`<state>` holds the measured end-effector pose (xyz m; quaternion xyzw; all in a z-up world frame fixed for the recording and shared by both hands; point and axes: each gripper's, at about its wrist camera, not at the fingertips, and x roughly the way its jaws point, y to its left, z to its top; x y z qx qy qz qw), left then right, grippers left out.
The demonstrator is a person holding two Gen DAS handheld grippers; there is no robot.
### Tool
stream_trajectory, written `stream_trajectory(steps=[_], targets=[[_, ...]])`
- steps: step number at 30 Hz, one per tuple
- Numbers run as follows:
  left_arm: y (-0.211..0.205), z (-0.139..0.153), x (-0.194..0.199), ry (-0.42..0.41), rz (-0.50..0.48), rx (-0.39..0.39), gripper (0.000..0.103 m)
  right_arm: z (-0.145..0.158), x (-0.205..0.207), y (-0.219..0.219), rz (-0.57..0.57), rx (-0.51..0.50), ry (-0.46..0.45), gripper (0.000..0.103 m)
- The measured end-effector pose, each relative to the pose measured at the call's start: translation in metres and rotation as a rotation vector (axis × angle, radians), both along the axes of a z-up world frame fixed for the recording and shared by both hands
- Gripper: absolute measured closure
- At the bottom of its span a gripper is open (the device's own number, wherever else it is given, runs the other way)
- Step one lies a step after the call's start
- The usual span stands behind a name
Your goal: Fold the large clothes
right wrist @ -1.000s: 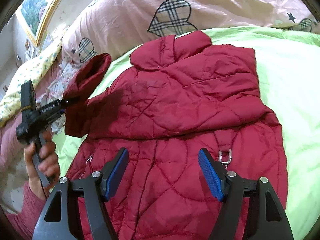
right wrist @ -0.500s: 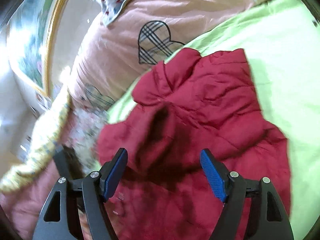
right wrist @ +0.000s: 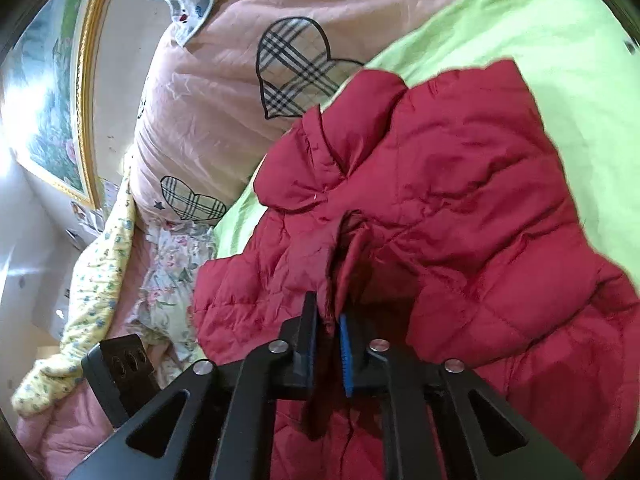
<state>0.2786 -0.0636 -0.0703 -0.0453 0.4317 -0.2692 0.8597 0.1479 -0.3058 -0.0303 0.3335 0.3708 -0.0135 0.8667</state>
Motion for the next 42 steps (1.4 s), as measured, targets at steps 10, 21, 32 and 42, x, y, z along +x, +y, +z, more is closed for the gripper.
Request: stream_trajectory(steps=[10,21,32,42], targets=[[0.033,0.029,-0.007,-0.115,0.029,0.057,0.034,0.02,-0.022,-0.023,-0.083,-0.185,0.0,0.096],[0.043,0.011,0.035,-0.089,0.136,0.158,0.034,-0.015,-0.022,-0.032,-0.094,-0.199,0.079,0.096],[0.026,-0.024,0.045,-0.059,0.165,0.253,0.031,0.044,-0.042,0.004,-0.142,-0.486,-0.059,0.073],[0.034,-0.027,0.047,-0.068,0.166,0.259,0.03,-0.025,0.009,0.041,0.064,-0.595,0.191,0.069]])
